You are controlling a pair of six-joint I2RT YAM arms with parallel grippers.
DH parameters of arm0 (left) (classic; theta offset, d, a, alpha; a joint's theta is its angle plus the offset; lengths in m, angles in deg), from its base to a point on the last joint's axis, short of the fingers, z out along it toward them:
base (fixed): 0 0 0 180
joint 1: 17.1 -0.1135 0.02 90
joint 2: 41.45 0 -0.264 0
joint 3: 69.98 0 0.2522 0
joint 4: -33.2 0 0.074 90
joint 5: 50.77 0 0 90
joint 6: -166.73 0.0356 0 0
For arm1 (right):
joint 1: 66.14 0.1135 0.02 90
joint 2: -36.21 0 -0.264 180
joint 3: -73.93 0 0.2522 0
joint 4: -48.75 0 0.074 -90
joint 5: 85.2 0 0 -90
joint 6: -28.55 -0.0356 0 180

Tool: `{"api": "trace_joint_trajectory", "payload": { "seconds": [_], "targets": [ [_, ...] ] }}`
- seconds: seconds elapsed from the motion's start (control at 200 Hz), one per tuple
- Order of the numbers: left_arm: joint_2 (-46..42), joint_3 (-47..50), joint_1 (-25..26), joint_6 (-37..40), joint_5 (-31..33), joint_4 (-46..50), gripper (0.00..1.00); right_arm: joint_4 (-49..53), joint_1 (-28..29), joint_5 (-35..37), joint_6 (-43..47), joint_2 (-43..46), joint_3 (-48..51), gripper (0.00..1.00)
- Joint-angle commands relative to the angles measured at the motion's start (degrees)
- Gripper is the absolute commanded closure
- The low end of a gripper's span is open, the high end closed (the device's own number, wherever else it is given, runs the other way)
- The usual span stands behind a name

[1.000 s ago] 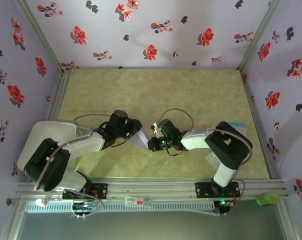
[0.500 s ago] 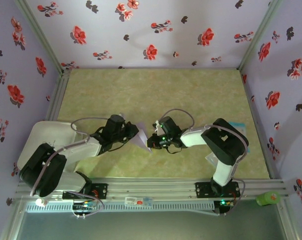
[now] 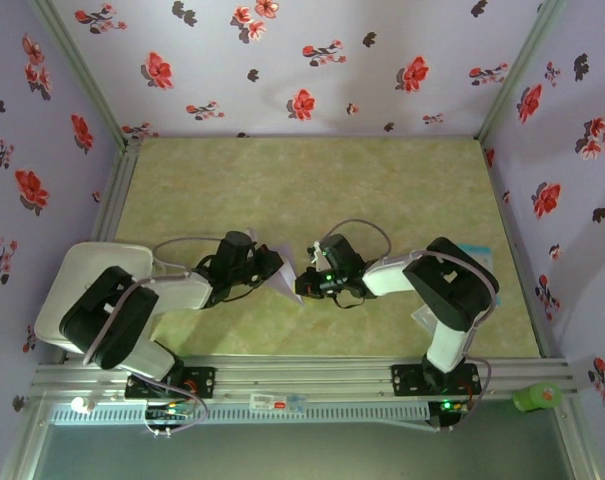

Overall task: Fold a paper plane with a square sheet of paper (pick it up from the middle)
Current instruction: Fourth fold the wing at the center of the table.

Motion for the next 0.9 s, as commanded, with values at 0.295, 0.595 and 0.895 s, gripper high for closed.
{"api": "trace_joint_trajectory", "payload": {
  "seconds": [0.295, 0.595, 0.895],
  "targets": [
    [6.84, -4.89, -0.52, -0.49, -3.27, -2.53, 0.94, -2.77, -0.26, 3.89, -2.28, 0.69, 3.5, 0.94],
    [7.61, -4.63, -0.52, 0.04, -3.47, -3.94, 0.88, -1.46, -0.27, 5.23, -2.73, 0.62, 3.68, 0.95],
    [3.16, -1.66, -0.47, -0.81, -2.01, -3.84, 0.87, 0.7, -0.39, 7.7, -2.98, 1.16, 3.9, 0.97]
  ]
}}
